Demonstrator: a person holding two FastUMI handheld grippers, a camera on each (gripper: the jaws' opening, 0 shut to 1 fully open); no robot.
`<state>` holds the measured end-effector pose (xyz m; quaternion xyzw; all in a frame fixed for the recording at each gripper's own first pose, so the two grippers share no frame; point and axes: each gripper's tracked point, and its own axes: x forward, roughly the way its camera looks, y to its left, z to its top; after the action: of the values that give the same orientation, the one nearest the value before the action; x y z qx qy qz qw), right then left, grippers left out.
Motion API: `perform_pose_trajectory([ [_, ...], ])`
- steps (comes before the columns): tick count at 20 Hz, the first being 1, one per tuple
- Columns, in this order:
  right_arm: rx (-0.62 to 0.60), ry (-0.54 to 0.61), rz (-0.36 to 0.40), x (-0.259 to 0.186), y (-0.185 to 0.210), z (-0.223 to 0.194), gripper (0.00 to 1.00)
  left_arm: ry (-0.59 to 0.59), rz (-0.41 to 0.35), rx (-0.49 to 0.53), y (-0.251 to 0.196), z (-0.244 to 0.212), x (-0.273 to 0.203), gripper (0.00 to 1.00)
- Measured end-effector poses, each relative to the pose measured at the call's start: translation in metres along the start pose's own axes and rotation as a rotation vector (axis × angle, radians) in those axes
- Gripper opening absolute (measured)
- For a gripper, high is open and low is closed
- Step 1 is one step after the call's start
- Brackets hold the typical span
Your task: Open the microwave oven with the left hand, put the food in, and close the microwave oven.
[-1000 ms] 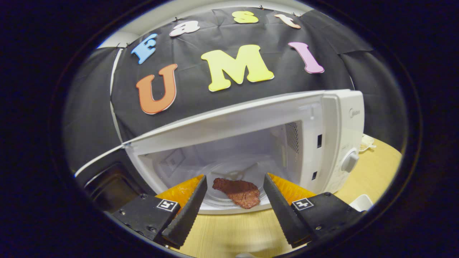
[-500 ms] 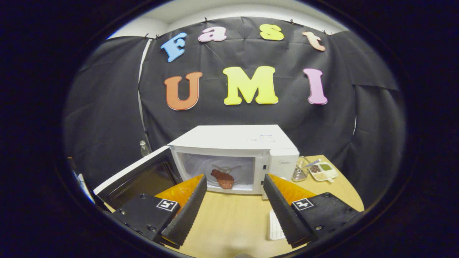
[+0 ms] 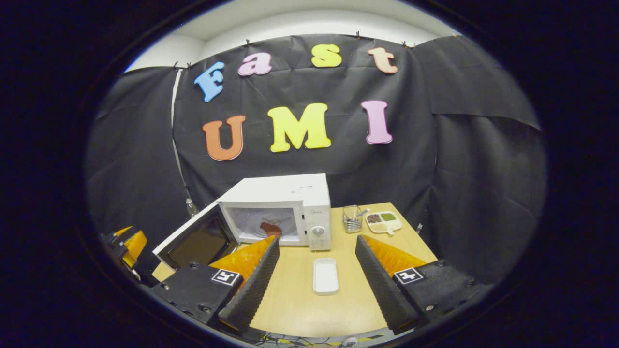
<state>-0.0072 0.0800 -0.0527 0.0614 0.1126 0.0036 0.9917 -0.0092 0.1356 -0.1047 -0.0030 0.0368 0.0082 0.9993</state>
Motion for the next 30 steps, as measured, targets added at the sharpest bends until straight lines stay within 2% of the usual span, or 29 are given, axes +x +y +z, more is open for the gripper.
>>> perform_pose_trajectory([
  [1, 0.008, 0.001, -0.014, -0.007, -0.007, -0.001, 1.00, 0.020, 0.008, -0.015, 0.002, -0.009, 0.000, 0.28],
  [2, 0.017, 0.004, -0.019, -0.012, -0.010, -0.003, 1.00, 0.036, 0.024, -0.034, 0.008, -0.016, -0.002, 0.01],
  [3, 0.023, 0.008, -0.025, -0.016, -0.012, -0.005, 0.90, 0.043, 0.027, -0.044, 0.011, -0.021, -0.005, 0.16],
  [4, 0.026, 0.013, -0.026, -0.019, -0.012, -0.006, 1.00, 0.042, 0.024, -0.044, 0.012, -0.026, -0.001, 0.00],
  [6, 0.023, 0.023, -0.030, -0.023, -0.014, -0.009, 1.00, 0.048, 0.036, -0.030, 0.020, -0.032, 0.000, 0.00],
  [7, 0.027, 0.021, -0.031, -0.025, -0.014, -0.009, 0.90, 0.046, 0.049, -0.024, 0.027, -0.034, 0.003, 0.00],
  [8, 0.036, 0.021, -0.029, -0.028, -0.014, -0.009, 1.00, 0.049, 0.068, -0.012, 0.040, -0.037, 0.005, 0.00],
  [12, 0.041, 0.049, -0.025, -0.033, -0.009, -0.018, 1.00, 0.070, 0.134, 0.012, 0.081, -0.058, 0.012, 0.00],
  [13, 0.042, 0.059, -0.020, -0.035, -0.008, -0.020, 1.00, 0.091, 0.156, 0.019, 0.094, -0.069, 0.013, 0.09],
  [14, 0.041, 0.064, -0.019, -0.035, -0.006, -0.021, 1.00, 0.091, 0.170, 0.019, 0.102, -0.075, 0.015, 0.00],
  [15, 0.040, 0.068, -0.018, -0.035, -0.005, -0.021, 1.00, 0.116, 0.169, 0.003, 0.109, -0.086, 0.018, 0.00],
  [16, 0.034, 0.073, -0.014, -0.036, -0.002, -0.022, 0.91, 0.133, 0.178, -0.003, 0.112, -0.096, 0.022, 0.00],
  [17, 0.026, 0.083, -0.014, -0.035, 0.000, -0.024, 1.00, 0.142, 0.174, -0.010, 0.113, -0.105, 0.027, 0.00],
  [18, 0.019, 0.086, -0.012, -0.035, 0.001, -0.025, 0.90, 0.150, 0.167, -0.006, 0.113, -0.110, 0.031, 0.00],
  [19, 0.016, 0.091, -0.010, -0.036, 0.003, -0.025, 1.00, 0.154, 0.163, 0.005, 0.113, -0.113, 0.033, 0.00],
  [20, 0.014, 0.098, -0.005, -0.036, 0.006, -0.028, 1.00, 0.155, 0.148, 0.009, 0.109, -0.115, 0.037, 0.00],
  [21, 0.013, 0.102, -0.002, -0.035, 0.006, -0.031, 0.90, 0.153, 0.135, 0.016, 0.105, -0.114, 0.038, 0.00],
  [22, 0.014, 0.105, 0.002, -0.035, 0.007, -0.032, 1.00, 0.155, 0.130, 0.027, 0.100, -0.115, 0.040, 0.00],
  [26, 0.028, 0.117, 0.012, -0.030, 0.003, -0.036, 1.00, 0.160, 0.101, 0.028, 0.084, -0.115, 0.044, 0.00],
  [27, 0.028, 0.120, 0.014, -0.028, 0.001, -0.037, 0.90, 0.162, 0.091, 0.031, 0.077, -0.117, 0.043, 0.00],
  [28, 0.025, 0.123, 0.013, -0.025, -0.003, -0.038, 1.00, 0.166, 0.084, 0.036, 0.068, -0.117, 0.043, 0.00],
  [29, 0.023, 0.124, 0.015, -0.022, -0.006, -0.037, 0.90, 0.164, 0.074, 0.041, 0.057, -0.115, 0.045, 0.00],
  [30, 0.026, 0.127, 0.017, -0.018, -0.010, -0.038, 0.91, 0.162, 0.066, 0.037, 0.048, -0.114, 0.046, 0.00],
])
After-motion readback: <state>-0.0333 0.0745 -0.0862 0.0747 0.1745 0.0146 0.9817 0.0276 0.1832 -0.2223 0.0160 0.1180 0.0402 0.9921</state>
